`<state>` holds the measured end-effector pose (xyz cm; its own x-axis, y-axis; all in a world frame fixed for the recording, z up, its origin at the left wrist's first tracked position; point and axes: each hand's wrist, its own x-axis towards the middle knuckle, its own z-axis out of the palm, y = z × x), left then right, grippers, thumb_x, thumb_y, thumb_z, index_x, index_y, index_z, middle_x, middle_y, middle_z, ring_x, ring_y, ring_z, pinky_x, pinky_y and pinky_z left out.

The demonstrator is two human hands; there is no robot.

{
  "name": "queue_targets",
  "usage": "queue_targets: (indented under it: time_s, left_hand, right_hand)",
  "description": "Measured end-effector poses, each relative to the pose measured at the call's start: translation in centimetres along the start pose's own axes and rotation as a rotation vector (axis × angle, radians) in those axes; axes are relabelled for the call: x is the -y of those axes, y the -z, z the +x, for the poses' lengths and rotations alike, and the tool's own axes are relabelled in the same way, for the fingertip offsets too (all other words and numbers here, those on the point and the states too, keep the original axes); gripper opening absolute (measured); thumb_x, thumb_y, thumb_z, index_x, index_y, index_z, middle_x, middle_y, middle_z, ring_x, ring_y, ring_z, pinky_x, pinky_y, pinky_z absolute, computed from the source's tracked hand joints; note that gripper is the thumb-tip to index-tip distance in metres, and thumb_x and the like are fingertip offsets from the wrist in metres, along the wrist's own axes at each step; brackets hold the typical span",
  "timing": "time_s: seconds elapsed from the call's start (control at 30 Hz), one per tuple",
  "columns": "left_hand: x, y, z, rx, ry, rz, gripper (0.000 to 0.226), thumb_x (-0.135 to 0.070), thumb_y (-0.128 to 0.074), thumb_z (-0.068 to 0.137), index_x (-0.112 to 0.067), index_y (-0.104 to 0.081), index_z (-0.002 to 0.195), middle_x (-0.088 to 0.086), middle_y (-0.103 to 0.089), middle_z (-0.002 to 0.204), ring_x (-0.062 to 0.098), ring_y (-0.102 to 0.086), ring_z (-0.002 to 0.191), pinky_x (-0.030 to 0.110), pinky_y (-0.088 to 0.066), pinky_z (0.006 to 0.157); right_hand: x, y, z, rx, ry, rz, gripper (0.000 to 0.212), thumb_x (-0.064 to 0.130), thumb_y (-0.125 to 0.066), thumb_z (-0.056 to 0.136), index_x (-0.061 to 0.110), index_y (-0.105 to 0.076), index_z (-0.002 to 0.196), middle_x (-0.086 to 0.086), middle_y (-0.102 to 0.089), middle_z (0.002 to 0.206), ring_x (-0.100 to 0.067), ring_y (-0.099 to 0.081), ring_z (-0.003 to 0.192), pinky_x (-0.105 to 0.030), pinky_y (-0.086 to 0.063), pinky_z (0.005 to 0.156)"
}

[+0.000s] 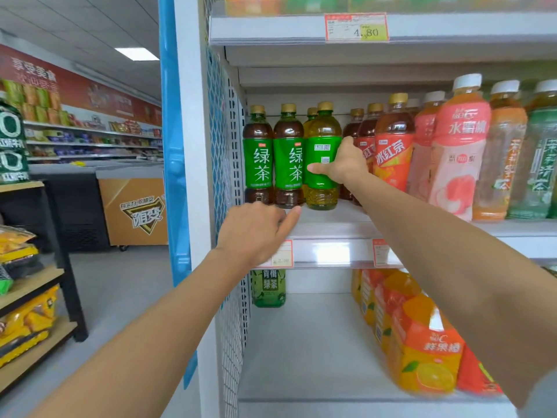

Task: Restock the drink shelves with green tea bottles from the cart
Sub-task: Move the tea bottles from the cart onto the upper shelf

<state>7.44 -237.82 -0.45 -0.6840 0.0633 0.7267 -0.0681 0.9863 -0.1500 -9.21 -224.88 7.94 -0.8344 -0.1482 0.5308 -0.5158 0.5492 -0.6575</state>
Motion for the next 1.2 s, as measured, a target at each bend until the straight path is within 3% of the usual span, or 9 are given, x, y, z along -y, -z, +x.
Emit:
queue_targets:
  time_s: [0.23, 0.33, 0.43, 0.63, 0.8, 0.87, 1.03, 1.13, 1.2]
  left_hand:
    - [0.2, 0.1, 0.0, 0.013, -0.005, -0.041, 0.06, -0.054, -0.017, 0.099, -0.019, -0.04, 0.056, 0.001, -0.046, 0.053, 0.027, -0.049, 0.057, 0.033, -0.033, 0.054]
    - [-0.2, 0.8, 0.0, -0.049, -0.015, -0.044, 0.061, -0.058, -0.017, 0.097, -0.021, -0.061, 0.074, 0.003, -0.063, 0.072, 0.028, -0.062, 0.073, 0.032, -0.035, 0.056]
    - [-3.3, 1.9, 0.7, -0.213, -0.152, -0.191, 0.062, -0.059, -0.023, 0.092, -0.017, -0.066, 0.109, 0.003, -0.068, 0.101, 0.024, -0.061, 0.093, 0.035, -0.046, 0.068]
    - [-17.2, 0.8, 0.1, -0.319, -0.484, -0.629, 0.038, -0.042, -0.046, 0.089, -0.016, -0.065, 0.109, 0.001, -0.065, 0.101, 0.022, -0.058, 0.095, 0.034, -0.045, 0.075]
    - [-29.8, -3.2, -3.1, 0.113, -0.565, -0.94, 0.03, -0.048, -0.053, 0.087, -0.025, -0.065, 0.103, -0.008, -0.064, 0.093, 0.017, -0.062, 0.088, 0.034, -0.05, 0.071]
    - [-34.2, -5.1, -4.7, 0.371, -0.561, -0.998, 0.025, -0.045, -0.061, 0.087, -0.024, -0.066, 0.101, -0.006, -0.065, 0.095, 0.017, -0.062, 0.086, 0.03, -0.045, 0.069]
    - [-41.7, -11.1, -9.6, 0.829, -0.493, -0.795, 0.049, -0.055, -0.064, 0.083, -0.015, -0.06, 0.11, 0.006, -0.068, 0.106, 0.026, -0.063, 0.097, 0.036, -0.05, 0.082]
    - [-43.7, -14.2, -11.7, 0.933, -0.462, -0.664, 0.078, -0.071, -0.058, 0.078, -0.012, -0.048, 0.129, 0.011, -0.061, 0.122, 0.029, -0.06, 0.108, 0.035, -0.049, 0.085]
    - [-44.4, -15.2, -12.7, 1.03, -0.393, -0.679, 0.093, -0.074, -0.058, 0.076, -0.01, -0.04, 0.141, 0.013, -0.058, 0.128, 0.029, -0.059, 0.111, 0.033, -0.048, 0.085]
  right_hand:
    - [-0.2, 0.1, -0.8, 0.081, 0.015, 0.061, 0.079, 0.038, -0.078, 0.075, 0.007, -0.033, 0.131, -0.012, -0.053, 0.13, -0.029, -0.054, 0.12, -0.042, -0.047, 0.098]
    - [-0.2, 3.5, -3.8, 0.078, 0.148, 0.049, 0.066, 0.034, -0.072, 0.082, 0.009, -0.038, 0.133, -0.009, -0.056, 0.125, -0.023, -0.056, 0.115, -0.039, -0.048, 0.096]
    - [-0.8, 8.5, -8.9, 0.039, 0.31, 0.167, 0.048, 0.031, -0.067, 0.085, 0.016, -0.049, 0.127, -0.003, -0.065, 0.104, -0.02, -0.064, 0.094, -0.037, -0.053, 0.087]
    - [-7.8, 19.2, -19.5, -0.056, 0.171, 0.147, 0.019, 0.014, -0.061, 0.091, 0.005, -0.058, 0.107, -0.019, -0.068, 0.088, -0.028, -0.069, 0.072, -0.035, -0.056, 0.064]
    - [-18.0, 26.1, -27.6, -0.066, -0.242, -0.137, 0.007, 0.011, -0.061, 0.09, 0.005, -0.065, 0.091, -0.007, -0.065, 0.072, -0.013, -0.065, 0.059, -0.03, -0.053, 0.058]
    - [-21.8, 27.6, -30.6, -0.038, -0.408, -0.278, 0.002, 0.012, -0.064, 0.088, 0.011, -0.065, 0.089, -0.007, -0.065, 0.073, -0.025, -0.068, 0.064, -0.034, -0.055, 0.057]
    - [-30.1, 27.2, -38.0, 0.138, -0.9, -0.406, 0.033, 0.026, -0.065, 0.088, 0.002, -0.058, 0.11, -0.011, -0.062, 0.073, -0.021, -0.058, 0.054, -0.027, -0.049, 0.048]
    - [-32.4, 25.6, -40.9, 0.205, -1.07, -0.426, 0.053, 0.042, -0.062, 0.088, 0.001, -0.052, 0.122, -0.016, -0.063, 0.092, -0.028, -0.065, 0.071, -0.028, -0.048, 0.054]
    - [-33.5, 24.5, -41.7, 0.26, -1.113, -0.461, 0.08, 0.053, -0.059, 0.086, -0.002, -0.035, 0.139, -0.02, -0.056, 0.124, -0.026, -0.066, 0.088, -0.026, -0.049, 0.061]
